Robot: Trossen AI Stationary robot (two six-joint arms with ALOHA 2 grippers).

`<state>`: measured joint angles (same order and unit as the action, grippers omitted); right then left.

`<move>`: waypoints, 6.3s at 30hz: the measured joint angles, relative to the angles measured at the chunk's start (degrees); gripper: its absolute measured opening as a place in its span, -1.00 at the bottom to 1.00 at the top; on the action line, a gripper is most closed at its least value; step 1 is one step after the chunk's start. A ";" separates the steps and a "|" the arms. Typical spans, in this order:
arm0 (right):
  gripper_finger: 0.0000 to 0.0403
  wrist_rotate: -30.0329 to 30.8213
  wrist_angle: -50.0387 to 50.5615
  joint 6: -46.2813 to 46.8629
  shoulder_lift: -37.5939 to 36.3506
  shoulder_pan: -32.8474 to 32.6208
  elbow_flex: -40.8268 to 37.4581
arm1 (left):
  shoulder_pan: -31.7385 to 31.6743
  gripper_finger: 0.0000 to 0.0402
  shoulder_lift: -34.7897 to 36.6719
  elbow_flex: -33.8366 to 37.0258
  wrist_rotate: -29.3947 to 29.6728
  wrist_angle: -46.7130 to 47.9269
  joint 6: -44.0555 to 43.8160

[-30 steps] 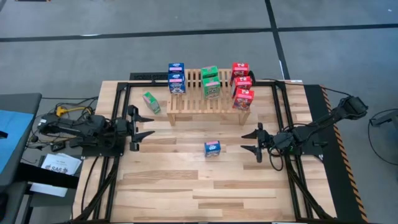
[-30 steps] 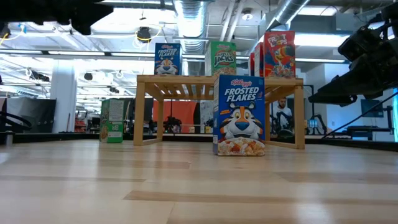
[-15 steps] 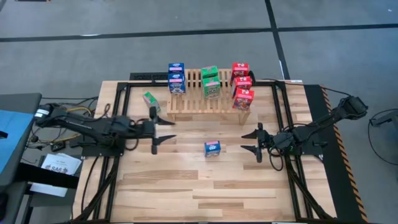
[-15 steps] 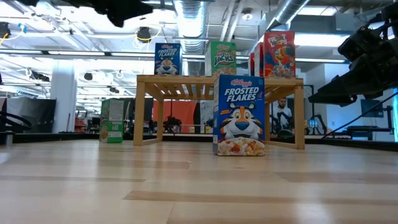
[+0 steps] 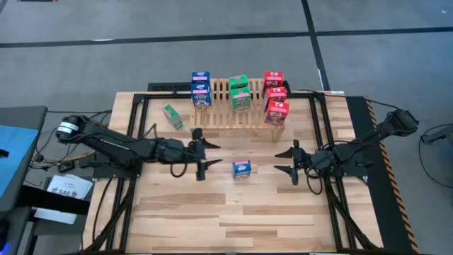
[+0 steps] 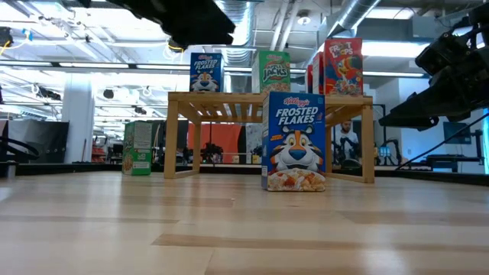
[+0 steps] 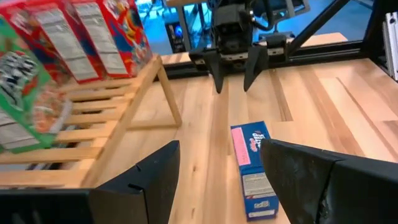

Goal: Stack cereal on shelf
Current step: Put the blue cereal box on the shelf aligned with the other blue cereal box

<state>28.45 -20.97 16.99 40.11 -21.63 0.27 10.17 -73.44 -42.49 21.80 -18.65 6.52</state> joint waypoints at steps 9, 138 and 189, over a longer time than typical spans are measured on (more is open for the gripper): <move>0.24 0.00 0.66 0.00 0.01 0.01 0.00 | 0.00 0.07 -9.04 -5.83 -0.45 -0.14 -1.72; 0.24 -0.09 5.75 0.00 0.49 0.02 0.02 | -40.62 -0.08 20.62 -7.97 -39.30 31.41 15.82; 0.24 -0.07 5.92 0.00 0.46 0.00 0.00 | -46.27 0.25 14.90 -7.99 -39.88 26.82 13.75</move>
<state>28.38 -15.05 16.99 40.58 -21.63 0.27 -36.10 -58.54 -50.48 -18.08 8.16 20.27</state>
